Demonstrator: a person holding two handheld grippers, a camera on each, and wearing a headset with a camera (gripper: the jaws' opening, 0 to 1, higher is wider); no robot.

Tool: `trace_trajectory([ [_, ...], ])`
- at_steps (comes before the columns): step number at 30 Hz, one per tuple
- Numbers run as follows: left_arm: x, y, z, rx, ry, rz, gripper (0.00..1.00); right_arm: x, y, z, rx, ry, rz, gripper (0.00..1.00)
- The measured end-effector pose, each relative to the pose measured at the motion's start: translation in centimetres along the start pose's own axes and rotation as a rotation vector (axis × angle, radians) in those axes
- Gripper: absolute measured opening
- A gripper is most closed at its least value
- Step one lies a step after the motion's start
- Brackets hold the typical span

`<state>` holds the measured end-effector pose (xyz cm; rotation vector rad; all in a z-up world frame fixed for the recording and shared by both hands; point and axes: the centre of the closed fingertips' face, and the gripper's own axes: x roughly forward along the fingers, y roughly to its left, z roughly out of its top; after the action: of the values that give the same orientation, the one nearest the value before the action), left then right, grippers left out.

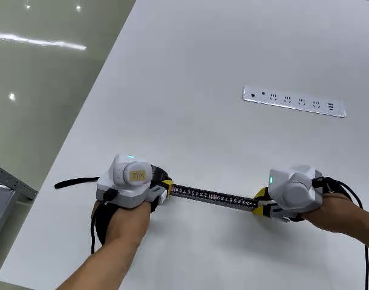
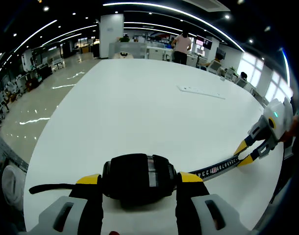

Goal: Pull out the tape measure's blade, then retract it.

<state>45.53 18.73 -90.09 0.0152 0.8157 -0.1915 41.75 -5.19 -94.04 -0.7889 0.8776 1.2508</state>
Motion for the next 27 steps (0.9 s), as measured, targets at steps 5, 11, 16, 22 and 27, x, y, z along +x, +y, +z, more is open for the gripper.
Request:
trace_trajectory([
  [5, 0.0, 0.0, 0.0, 0.001, -0.001, -0.003, 0.56, 0.4, 0.0, 0.7, 0.004, -0.010, 0.001, 0.13],
  [11, -0.1, 0.0, 0.0, 0.002, -0.001, -0.005, 0.56, 0.8, 0.0, 1.6, 0.003, -0.021, 0.003, 0.13],
  [16, -0.1, 0.0, -0.1, 0.000, 0.000, -0.007, 0.56, 1.0, 0.0, 1.9, -0.003, -0.021, 0.005, 0.13],
  [22, 0.0, -0.1, -0.1, 0.001, -0.001, -0.009, 0.56, 1.2, 0.0, 2.3, -0.004, -0.028, 0.007, 0.13],
  [27, 0.0, -0.1, 0.0, 0.000, -0.002, -0.010, 0.56, 1.5, 0.1, 3.1, -0.008, -0.044, 0.008, 0.13],
])
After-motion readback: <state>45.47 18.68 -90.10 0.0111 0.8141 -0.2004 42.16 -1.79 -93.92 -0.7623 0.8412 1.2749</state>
